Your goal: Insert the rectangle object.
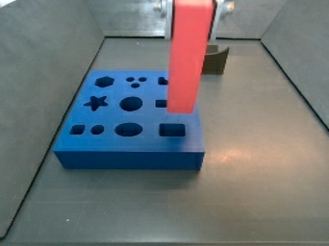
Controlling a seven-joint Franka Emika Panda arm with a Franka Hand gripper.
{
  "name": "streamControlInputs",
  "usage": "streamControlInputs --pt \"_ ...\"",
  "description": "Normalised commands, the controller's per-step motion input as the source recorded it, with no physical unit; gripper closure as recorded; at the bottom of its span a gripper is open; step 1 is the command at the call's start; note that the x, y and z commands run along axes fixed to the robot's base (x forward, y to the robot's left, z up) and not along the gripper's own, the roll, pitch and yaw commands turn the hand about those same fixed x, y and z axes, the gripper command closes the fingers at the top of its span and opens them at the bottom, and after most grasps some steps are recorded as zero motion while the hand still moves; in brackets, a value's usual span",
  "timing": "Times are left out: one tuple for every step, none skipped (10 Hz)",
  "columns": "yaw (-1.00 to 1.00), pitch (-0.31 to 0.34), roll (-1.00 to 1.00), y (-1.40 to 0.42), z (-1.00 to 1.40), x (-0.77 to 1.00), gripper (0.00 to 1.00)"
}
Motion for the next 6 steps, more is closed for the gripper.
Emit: streamControlInputs --pt "0.00 -0.020 -0.11 -0.07 -0.35 0.00 1.00" --pt "0.02 -0.047 -0.17 -0.07 -0.25 -0.01 1.00" --pt "0.03 -0.063 -0.18 -0.05 -0.24 -0.03 1.00" --pt "0.04 -0.079 -0.18 -0.02 -0.23 -0.03 1.00" --pt "0.03 -0.063 -0.09 -0.04 -0.19 -0.03 1.00" --pt "0.06 -0.051 -0.05 -0.11 -0.20 -0.04 1.00"
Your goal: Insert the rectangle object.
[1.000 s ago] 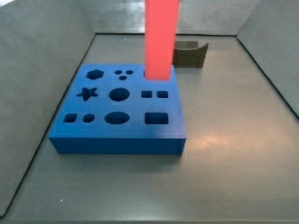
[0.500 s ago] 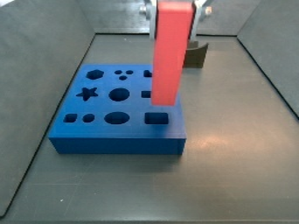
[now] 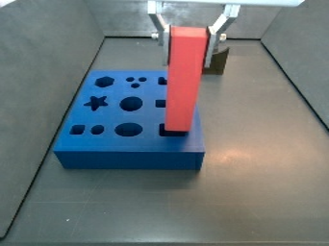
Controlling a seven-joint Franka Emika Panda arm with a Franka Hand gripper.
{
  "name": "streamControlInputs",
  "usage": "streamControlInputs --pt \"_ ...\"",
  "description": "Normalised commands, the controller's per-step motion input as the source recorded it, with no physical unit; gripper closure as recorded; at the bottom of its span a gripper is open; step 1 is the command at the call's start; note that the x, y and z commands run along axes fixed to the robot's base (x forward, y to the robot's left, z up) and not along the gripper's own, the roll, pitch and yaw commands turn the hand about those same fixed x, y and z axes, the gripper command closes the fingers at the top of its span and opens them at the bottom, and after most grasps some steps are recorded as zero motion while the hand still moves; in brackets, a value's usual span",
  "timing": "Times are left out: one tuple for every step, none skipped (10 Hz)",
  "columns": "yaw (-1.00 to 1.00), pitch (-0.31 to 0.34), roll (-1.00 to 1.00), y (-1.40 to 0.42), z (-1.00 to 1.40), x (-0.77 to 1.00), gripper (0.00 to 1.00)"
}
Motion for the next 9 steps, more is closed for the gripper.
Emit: streamControlInputs --pt "0.08 -0.057 -0.08 -0.11 -0.21 -0.05 1.00" --pt "0.09 -0.050 -0.05 -0.09 -0.19 -0.07 1.00" --pt "0.09 -0.050 -0.06 -0.05 -0.16 -0.08 1.00" --pt "0.12 -0.024 0.00 0.00 -0.21 -0.14 1.00" --pt "0.11 -0.031 0.00 0.08 -0.17 -0.23 1.00" --pt "0.06 -0.013 0.00 0.10 -0.18 -0.13 1.00" --pt "0.02 0.000 0.00 0.06 -0.21 0.00 1.00" --pt "0.00 0.000 0.00 0.00 -0.30 0.00 1.00" --pt "0.00 -0.040 -0.02 0.00 -0.43 0.00 1.00"
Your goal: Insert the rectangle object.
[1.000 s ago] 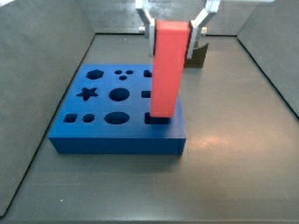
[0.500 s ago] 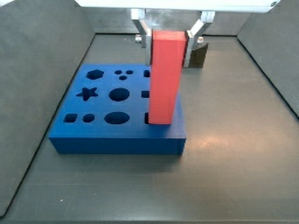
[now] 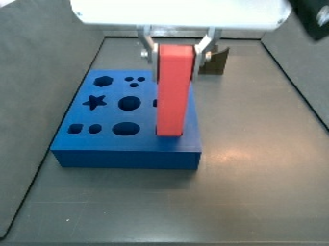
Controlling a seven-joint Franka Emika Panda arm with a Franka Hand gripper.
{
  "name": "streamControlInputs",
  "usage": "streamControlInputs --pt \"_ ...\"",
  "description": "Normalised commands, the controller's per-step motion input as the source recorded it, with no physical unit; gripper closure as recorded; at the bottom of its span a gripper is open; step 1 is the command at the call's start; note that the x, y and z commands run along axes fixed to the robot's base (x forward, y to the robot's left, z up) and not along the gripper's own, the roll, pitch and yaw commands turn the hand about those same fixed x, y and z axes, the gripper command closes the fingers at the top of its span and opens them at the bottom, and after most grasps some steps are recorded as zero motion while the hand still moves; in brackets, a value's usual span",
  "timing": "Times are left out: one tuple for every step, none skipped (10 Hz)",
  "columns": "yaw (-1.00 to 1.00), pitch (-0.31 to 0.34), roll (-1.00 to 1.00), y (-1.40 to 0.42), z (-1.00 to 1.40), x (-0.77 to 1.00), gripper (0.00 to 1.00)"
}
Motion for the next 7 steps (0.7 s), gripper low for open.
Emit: streamControlInputs --pt "0.00 -0.059 -0.01 0.00 -0.48 0.00 1.00" --pt "0.00 -0.017 0.00 0.00 -0.45 0.00 1.00" --pt "0.00 0.000 0.00 -0.01 -0.41 0.01 1.00" --pt "-0.05 0.019 0.02 0.00 -0.32 0.03 1.00" --pt "-0.05 0.010 0.00 0.00 -0.26 0.04 1.00" --pt "-0.07 -0.007 0.00 0.00 -0.12 -0.01 1.00" --pt "0.00 -0.047 0.00 0.00 -0.10 0.00 1.00"
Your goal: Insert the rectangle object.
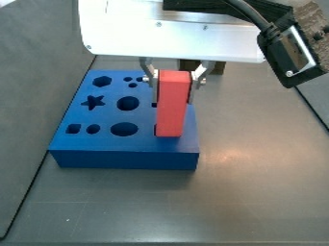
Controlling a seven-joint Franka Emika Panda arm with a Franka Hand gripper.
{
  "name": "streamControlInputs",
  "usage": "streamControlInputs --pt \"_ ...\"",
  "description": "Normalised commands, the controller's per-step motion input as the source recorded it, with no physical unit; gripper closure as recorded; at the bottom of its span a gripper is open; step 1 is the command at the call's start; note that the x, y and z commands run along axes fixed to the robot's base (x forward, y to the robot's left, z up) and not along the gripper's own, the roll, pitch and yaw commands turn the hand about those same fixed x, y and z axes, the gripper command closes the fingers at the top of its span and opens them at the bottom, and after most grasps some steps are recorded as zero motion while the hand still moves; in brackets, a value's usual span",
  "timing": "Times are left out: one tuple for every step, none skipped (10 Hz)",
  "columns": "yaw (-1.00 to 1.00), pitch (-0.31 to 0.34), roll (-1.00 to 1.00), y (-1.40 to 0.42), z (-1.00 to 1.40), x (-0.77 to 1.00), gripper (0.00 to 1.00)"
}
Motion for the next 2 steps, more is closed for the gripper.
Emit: streamControlInputs --pt "0.00 -0.024 -0.01 0.00 -0.02 0.00 1.00" --pt "0.00 0.000 0.00 0.00 0.00 0.00 1.00"
